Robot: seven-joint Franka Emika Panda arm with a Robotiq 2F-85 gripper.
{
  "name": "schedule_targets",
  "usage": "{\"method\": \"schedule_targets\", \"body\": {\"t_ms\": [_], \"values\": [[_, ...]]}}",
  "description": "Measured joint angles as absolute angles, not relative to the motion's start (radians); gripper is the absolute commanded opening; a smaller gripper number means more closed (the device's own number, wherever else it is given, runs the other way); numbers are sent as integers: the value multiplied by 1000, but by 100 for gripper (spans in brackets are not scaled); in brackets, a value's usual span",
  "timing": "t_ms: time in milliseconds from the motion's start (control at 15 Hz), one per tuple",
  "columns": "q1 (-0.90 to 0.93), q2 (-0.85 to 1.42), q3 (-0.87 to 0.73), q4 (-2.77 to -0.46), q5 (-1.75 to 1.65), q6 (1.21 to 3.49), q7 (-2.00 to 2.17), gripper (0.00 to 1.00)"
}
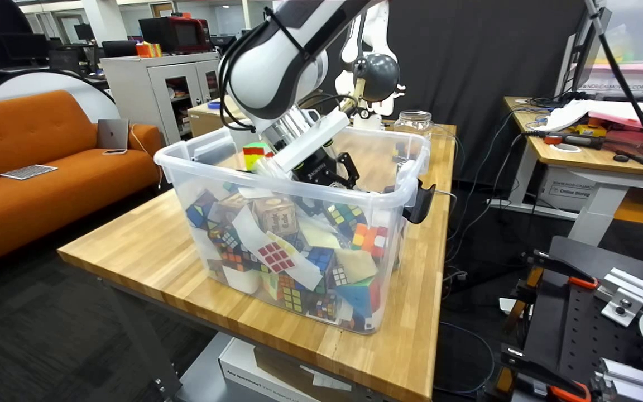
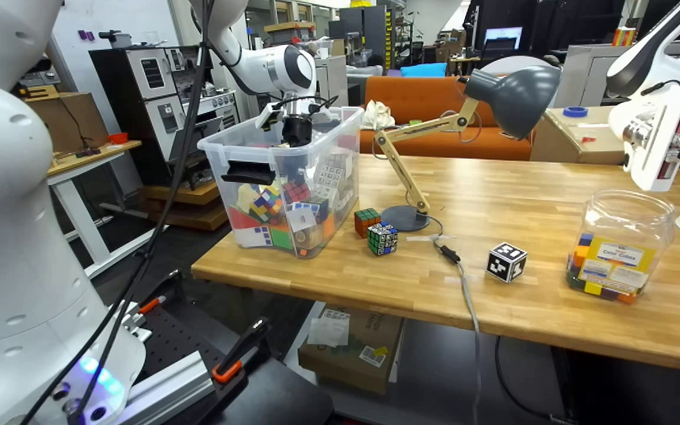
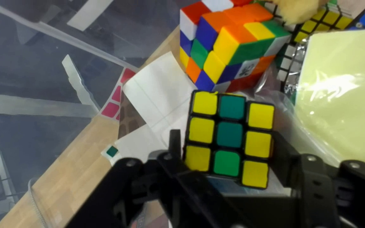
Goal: Remove one Rubik's cube from the container on the left and put it on the table
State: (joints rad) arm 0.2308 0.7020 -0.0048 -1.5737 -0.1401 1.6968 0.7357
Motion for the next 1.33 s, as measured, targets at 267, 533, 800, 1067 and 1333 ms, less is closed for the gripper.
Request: {"method": "schedule_targets", "body": {"t_ms": [267, 533, 800, 1067, 1333], "values": [[231, 706, -5, -1572, -130, 1697, 733, 37], [230, 694, -5, -1560, -130, 1700, 733, 37], [228, 613, -6, -1562, -124, 1733, 734, 37], [208, 460, -6, -1637, -51, 1830, 738, 37], [170, 254, -13, -1793, 9, 1955, 775, 37]]}}
